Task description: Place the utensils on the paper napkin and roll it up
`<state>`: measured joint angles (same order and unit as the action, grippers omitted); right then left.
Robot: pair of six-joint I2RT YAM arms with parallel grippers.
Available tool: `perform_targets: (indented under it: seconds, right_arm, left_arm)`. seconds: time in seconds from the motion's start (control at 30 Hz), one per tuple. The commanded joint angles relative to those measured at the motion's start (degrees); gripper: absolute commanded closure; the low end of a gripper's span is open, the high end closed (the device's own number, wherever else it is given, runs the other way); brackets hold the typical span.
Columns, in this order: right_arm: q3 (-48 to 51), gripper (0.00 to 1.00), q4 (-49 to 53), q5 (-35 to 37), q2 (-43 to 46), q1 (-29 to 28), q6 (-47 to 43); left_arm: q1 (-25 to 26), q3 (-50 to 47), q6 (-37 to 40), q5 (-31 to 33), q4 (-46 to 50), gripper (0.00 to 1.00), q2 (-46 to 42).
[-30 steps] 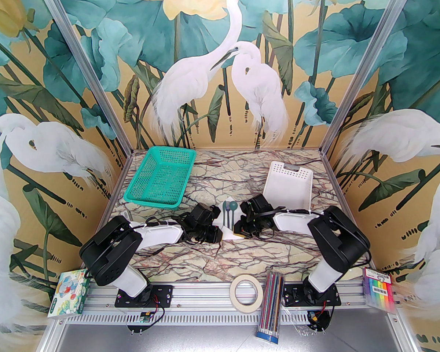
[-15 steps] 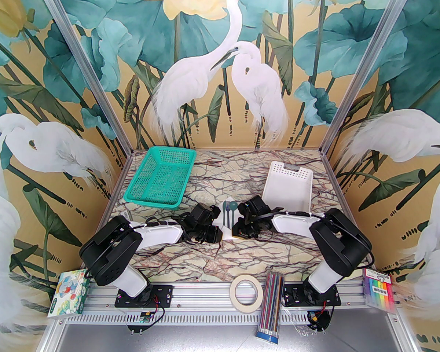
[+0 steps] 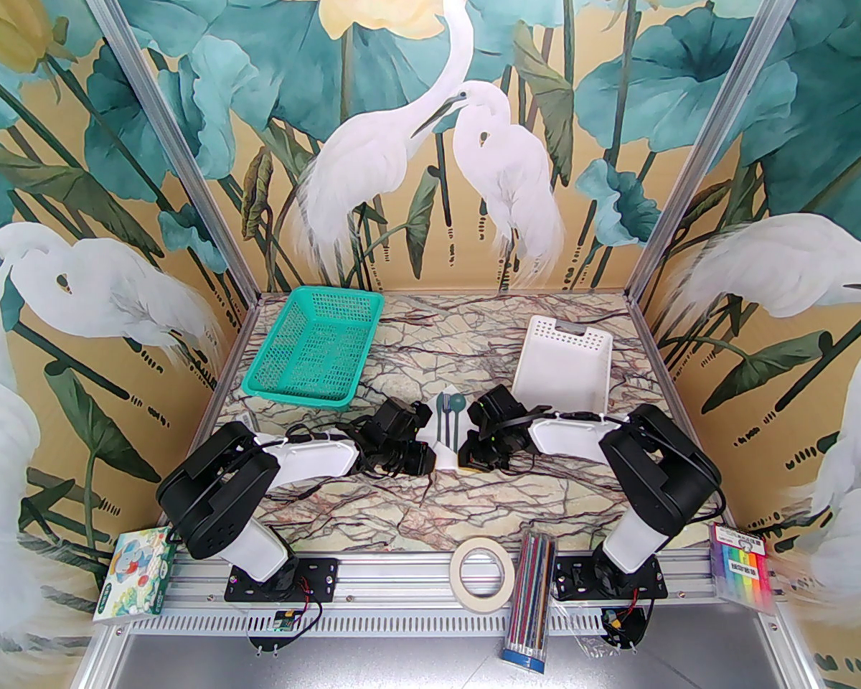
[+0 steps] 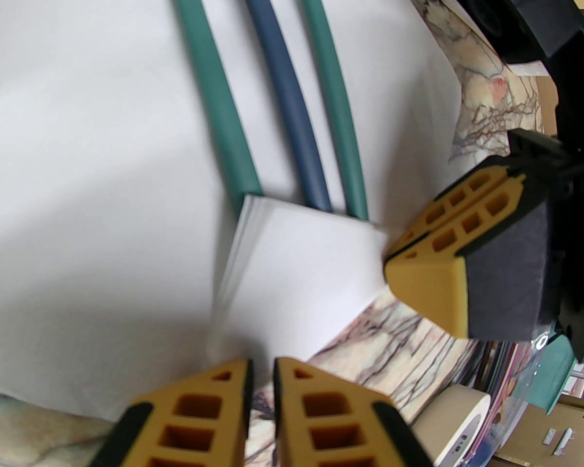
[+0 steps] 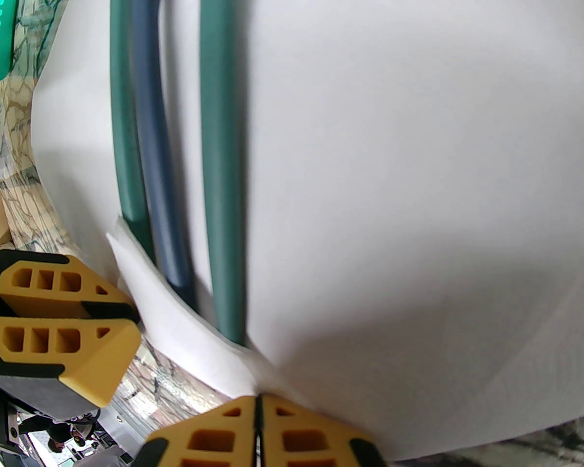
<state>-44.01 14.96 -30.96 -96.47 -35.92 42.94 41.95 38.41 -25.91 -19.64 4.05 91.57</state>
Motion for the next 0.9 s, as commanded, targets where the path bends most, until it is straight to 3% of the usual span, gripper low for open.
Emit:
perform_targets:
  seconds: [0.0,0.5,0.87]
  right_arm:
    - [-0.63,0.9,4.78,4.09,0.56,0.02,-1.9]
    - [-2.43,0.9,12.49,7.1,4.73,1.02,-5.4]
    - [-6.24,0.9,7.91,1.13,3.87,-1.17,-3.5]
  left_arm:
    - [-0.3,-0.71,0.23,3.55,2.45,0.81,1.68]
    - [-0.38,-0.22,0.35,2.85,2.41,0.81,1.86]
    - [-0.33,0.19,0.43,2.32,2.47,0.8,1.78]
